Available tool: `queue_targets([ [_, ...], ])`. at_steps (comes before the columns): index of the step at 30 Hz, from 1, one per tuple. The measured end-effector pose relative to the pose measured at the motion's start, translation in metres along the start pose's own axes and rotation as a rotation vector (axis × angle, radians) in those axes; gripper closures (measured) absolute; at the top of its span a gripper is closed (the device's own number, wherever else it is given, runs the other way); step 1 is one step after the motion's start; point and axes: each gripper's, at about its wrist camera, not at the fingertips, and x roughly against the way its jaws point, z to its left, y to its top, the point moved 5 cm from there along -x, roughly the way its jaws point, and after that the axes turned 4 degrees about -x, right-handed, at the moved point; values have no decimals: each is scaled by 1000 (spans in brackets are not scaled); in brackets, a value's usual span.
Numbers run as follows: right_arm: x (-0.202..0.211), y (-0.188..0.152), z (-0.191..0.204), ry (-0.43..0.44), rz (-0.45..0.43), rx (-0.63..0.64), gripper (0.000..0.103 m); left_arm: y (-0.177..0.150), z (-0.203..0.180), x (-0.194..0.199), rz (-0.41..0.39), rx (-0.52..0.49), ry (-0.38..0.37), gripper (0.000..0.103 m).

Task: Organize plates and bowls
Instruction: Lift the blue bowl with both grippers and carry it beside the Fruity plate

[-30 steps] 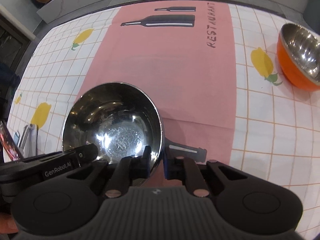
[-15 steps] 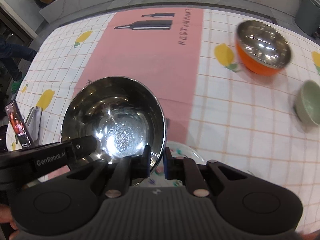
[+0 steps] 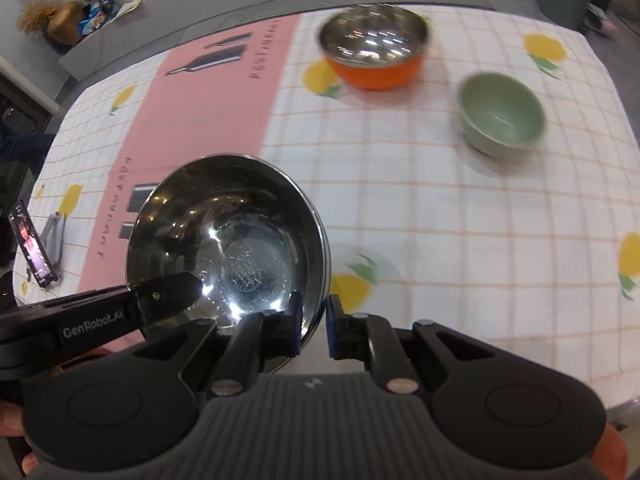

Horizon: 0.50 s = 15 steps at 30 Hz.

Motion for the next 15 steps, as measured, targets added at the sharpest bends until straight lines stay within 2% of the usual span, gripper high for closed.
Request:
queue_targets([
  [7,-3,-16,-58,-43,32,-23,95,-23,-42,-38,127,-34,-18,87],
  [12,-8,-20,-97,-46,42,-100,102,-28,-61,-52,156,-69,1,87],
  [15,-10,-18,-117,-29,31,-152,102,-28,-67,-61,171,-53,0,87],
])
